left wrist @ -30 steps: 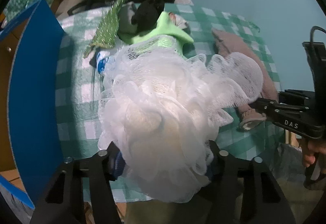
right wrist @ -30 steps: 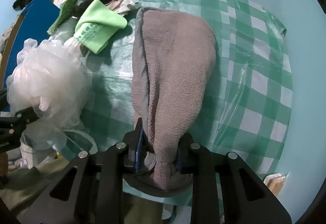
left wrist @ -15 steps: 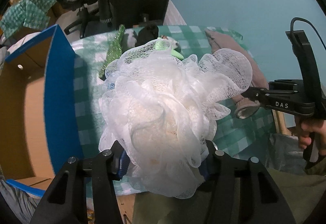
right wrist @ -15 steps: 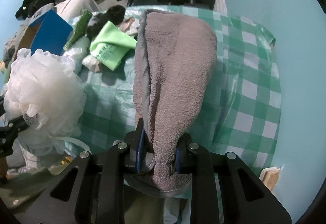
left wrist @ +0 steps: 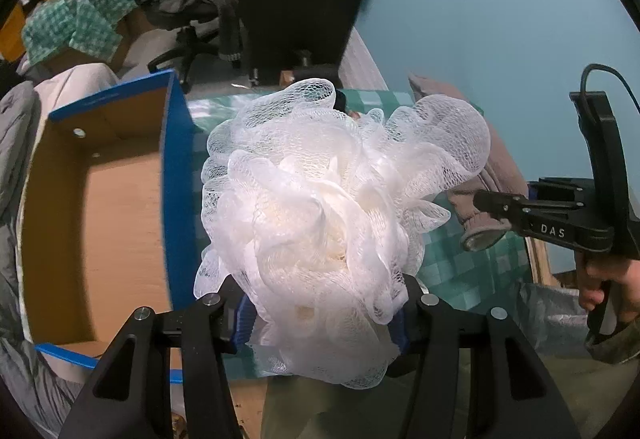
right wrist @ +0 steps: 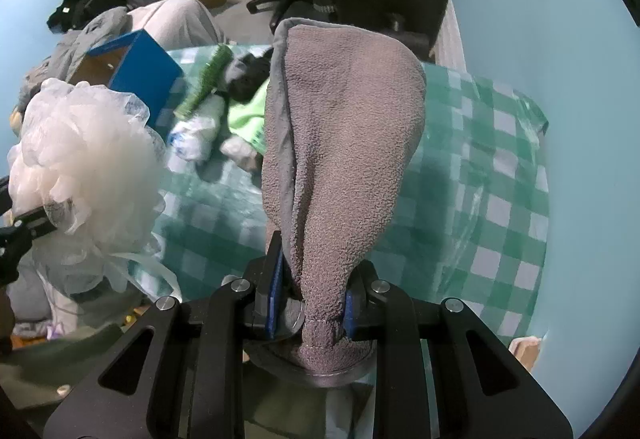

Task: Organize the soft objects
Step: 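Close the left gripper on the bath puff while the right gripper grasps the grey towel end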

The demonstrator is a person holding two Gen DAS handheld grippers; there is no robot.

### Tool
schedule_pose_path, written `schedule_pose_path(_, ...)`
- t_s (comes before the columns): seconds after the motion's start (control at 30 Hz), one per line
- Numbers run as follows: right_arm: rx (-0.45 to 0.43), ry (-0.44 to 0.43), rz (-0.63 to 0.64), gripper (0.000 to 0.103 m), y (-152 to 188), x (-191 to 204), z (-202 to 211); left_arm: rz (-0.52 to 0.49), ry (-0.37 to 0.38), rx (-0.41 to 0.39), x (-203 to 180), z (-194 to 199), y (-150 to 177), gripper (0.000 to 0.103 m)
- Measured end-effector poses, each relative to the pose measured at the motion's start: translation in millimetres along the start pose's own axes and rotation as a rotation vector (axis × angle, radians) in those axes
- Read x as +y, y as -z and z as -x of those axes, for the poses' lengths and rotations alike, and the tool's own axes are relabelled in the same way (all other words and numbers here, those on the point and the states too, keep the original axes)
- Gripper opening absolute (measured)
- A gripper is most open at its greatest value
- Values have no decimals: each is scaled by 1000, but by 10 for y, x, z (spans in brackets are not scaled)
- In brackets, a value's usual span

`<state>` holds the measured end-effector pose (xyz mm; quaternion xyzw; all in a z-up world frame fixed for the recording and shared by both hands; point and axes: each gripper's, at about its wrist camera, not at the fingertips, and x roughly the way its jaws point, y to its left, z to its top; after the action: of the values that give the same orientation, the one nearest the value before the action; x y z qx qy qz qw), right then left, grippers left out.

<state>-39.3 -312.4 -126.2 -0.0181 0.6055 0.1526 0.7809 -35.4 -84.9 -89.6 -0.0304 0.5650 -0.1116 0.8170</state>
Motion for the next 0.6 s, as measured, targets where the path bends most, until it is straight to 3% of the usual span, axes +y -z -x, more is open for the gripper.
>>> schedule_pose_path(0.6,-48,-63,128,22,-439,726,118,101,-11,-91,524,458,-81,53)
